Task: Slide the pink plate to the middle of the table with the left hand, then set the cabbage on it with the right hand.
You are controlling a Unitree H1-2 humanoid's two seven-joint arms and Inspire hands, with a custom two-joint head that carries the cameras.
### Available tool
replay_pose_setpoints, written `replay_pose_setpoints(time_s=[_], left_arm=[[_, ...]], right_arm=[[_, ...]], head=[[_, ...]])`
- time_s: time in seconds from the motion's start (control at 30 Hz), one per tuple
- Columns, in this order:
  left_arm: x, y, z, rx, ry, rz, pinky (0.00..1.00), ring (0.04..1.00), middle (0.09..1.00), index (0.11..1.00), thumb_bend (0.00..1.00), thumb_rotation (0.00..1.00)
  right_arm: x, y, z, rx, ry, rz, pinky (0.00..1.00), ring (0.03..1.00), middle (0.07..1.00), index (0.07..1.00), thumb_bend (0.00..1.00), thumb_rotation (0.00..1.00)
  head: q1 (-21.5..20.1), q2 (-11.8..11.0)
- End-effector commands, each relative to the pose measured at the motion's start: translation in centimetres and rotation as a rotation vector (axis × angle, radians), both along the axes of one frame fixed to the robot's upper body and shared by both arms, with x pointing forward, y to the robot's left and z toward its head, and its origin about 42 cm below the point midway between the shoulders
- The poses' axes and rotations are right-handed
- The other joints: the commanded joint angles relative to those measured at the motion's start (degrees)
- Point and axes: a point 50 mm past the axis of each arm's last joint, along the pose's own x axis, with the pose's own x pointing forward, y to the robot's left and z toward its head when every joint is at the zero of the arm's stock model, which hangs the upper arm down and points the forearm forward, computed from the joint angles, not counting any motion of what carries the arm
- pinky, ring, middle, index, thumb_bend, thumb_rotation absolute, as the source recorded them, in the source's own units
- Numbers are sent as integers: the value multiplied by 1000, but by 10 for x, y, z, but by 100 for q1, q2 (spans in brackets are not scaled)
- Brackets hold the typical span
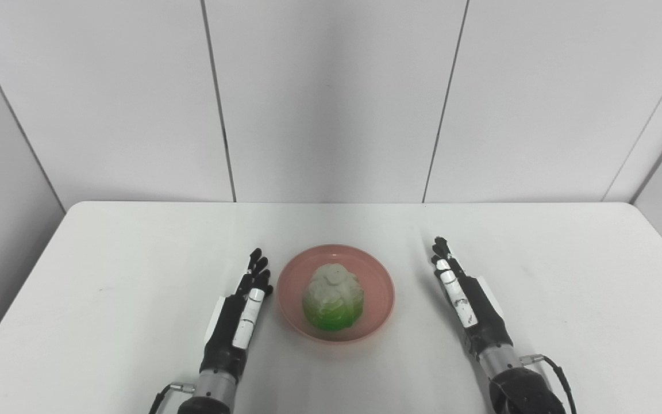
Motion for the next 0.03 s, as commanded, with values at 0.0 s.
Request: replay_pose_setpoints(time_s=[0.0], left_arm=[[-5, 2, -11, 20, 57, 6, 938, 987, 996, 984, 715, 1000]], right_arm=[[2, 1, 1, 9, -20, 7, 1000, 999, 1000, 1000, 573, 1000]], head=[[2, 1]])
